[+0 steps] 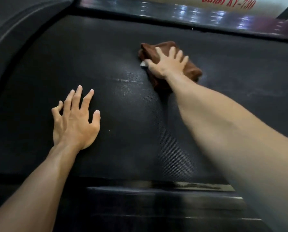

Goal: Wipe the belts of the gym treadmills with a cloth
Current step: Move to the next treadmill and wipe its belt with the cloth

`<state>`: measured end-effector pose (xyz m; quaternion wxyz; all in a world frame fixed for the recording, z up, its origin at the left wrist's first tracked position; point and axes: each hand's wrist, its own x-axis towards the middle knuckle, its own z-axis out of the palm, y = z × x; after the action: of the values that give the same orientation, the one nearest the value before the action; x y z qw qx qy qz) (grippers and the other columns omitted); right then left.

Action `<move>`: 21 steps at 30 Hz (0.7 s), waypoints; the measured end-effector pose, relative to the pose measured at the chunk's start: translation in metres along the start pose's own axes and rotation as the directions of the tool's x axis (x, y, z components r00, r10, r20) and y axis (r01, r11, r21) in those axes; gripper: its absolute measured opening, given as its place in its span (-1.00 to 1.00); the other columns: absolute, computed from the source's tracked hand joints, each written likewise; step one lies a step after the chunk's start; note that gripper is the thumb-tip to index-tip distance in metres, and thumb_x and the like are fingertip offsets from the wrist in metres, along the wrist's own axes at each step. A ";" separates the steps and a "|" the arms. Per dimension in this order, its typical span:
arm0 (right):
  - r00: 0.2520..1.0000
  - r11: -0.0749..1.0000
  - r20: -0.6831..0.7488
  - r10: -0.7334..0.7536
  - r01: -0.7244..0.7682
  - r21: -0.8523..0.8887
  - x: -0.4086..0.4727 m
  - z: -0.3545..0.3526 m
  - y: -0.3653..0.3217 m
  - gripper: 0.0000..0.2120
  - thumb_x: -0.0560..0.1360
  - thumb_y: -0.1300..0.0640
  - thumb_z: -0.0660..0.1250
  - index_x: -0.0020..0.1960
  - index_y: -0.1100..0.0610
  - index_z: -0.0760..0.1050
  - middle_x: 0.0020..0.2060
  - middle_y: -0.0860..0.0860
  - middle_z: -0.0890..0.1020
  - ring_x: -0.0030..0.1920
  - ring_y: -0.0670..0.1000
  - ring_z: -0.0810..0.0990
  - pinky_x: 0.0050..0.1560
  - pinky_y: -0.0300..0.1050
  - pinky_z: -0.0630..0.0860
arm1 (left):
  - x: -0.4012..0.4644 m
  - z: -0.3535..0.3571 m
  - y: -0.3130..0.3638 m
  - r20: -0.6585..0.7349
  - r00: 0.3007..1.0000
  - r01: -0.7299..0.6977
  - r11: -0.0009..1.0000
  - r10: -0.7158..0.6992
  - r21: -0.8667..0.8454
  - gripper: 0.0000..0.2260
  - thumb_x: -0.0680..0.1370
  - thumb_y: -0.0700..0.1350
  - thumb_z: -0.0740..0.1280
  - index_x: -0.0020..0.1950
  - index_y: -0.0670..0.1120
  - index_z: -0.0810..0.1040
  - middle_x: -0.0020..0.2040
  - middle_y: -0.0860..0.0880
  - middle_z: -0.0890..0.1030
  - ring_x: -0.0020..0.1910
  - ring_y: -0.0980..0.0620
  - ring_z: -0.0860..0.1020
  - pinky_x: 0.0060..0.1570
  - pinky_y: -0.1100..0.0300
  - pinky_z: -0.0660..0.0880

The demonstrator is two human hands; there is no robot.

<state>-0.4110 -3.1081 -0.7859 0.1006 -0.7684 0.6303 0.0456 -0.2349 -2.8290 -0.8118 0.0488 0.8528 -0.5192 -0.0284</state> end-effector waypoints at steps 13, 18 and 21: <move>0.995 0.998 -0.097 0.038 -0.034 0.047 -0.115 0.033 0.042 -0.22 0.50 -0.55 0.02 0.65 -0.31 0.03 0.69 0.12 -0.03 0.66 0.26 -0.13 0.60 0.29 -0.26 | -0.002 0.000 0.001 -0.024 1.000 -0.019 1.000 0.019 -0.021 -0.41 0.64 0.14 0.05 0.67 0.09 0.06 0.69 -0.01 -0.01 0.66 0.00 -0.05 0.55 -0.14 0.02; 0.986 0.977 -0.010 0.168 -0.166 0.132 -0.021 0.001 0.027 -0.22 0.54 -0.51 0.06 0.67 -0.26 0.01 0.69 0.14 -0.13 0.65 0.32 -0.22 0.56 0.38 -0.30 | -0.001 0.001 -0.001 -0.027 1.000 -0.015 1.000 0.014 -0.021 -0.40 0.63 0.15 0.06 0.67 0.11 0.04 0.69 0.00 -0.02 0.66 0.01 -0.05 0.55 -0.13 0.04; 0.998 0.994 0.022 0.057 -0.059 0.089 -0.001 0.000 -0.007 -0.18 0.55 -0.52 0.05 0.69 -0.21 -0.06 0.66 0.19 -0.24 0.63 0.30 -0.34 0.53 0.43 -0.35 | 0.001 0.002 -0.002 -0.022 1.000 -0.021 1.000 0.020 -0.017 -0.40 0.63 0.16 0.07 0.66 0.10 0.05 0.69 -0.01 0.00 0.66 -0.01 -0.04 0.55 -0.16 0.07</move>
<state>-0.4039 -3.1061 -0.7853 0.1398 -0.7440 0.6528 0.0274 -0.2331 -2.8290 -0.8137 0.0619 0.8472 -0.5271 -0.0229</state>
